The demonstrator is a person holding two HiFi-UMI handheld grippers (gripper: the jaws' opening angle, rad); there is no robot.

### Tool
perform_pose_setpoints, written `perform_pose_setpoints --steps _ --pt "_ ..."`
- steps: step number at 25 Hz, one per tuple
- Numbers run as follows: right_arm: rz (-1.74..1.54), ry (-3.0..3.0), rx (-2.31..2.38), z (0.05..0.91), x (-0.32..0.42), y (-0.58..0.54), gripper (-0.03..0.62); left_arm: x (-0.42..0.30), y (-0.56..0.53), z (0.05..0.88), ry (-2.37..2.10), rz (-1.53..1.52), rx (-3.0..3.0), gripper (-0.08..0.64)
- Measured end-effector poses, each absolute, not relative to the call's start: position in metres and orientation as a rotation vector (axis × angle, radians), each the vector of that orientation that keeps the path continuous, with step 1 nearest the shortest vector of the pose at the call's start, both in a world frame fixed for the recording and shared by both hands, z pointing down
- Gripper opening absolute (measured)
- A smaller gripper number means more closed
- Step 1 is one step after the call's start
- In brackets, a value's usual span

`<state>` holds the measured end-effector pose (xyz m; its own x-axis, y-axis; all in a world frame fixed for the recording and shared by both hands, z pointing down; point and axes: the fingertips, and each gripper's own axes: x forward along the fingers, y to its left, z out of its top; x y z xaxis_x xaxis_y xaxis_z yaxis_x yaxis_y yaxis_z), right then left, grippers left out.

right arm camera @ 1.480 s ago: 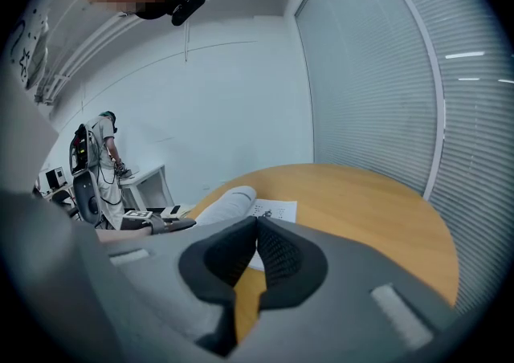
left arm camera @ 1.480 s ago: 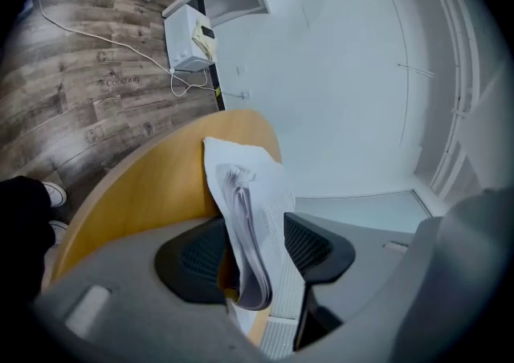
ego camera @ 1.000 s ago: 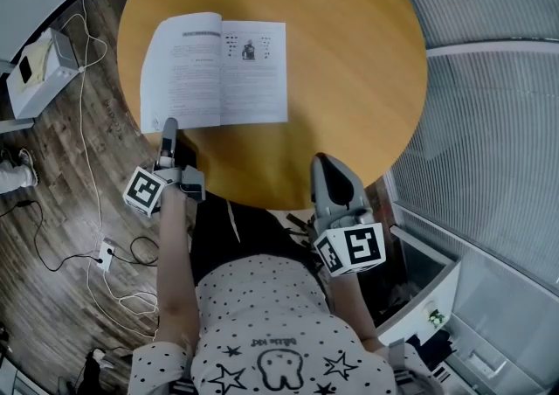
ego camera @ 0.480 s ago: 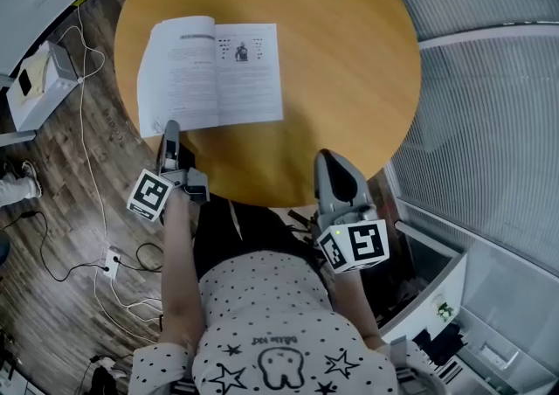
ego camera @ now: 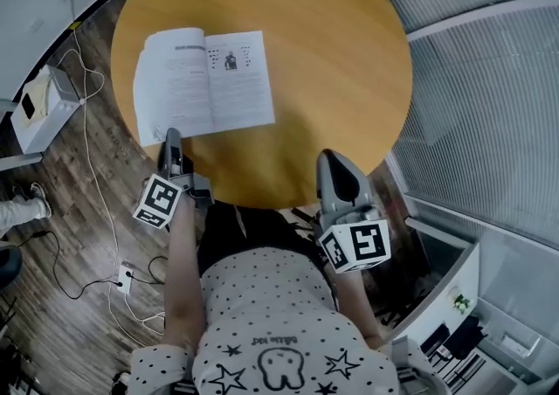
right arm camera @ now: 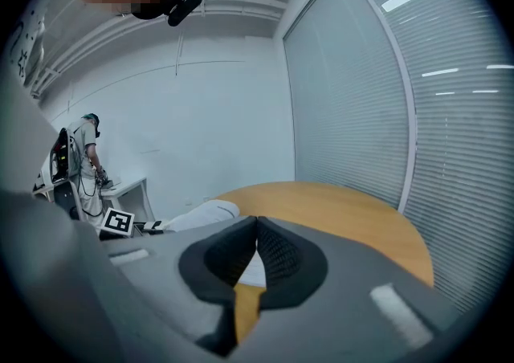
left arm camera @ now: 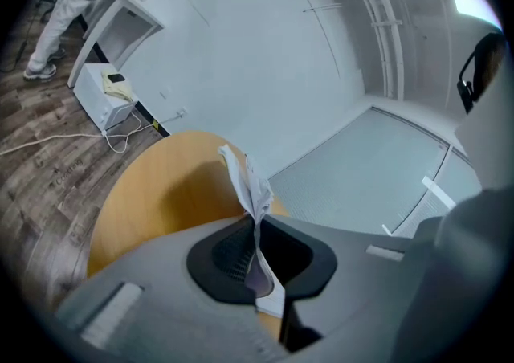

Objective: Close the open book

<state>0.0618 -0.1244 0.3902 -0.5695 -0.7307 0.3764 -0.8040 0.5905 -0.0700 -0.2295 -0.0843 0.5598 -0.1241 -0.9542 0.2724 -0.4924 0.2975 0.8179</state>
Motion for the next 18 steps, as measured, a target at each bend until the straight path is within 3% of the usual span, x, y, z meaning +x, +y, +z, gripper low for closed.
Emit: perform_pose_setpoints --steps 18 --pt "0.352 -2.495 1.393 0.379 0.112 -0.125 0.005 -0.207 -0.098 0.531 -1.934 -0.433 1.422 0.021"
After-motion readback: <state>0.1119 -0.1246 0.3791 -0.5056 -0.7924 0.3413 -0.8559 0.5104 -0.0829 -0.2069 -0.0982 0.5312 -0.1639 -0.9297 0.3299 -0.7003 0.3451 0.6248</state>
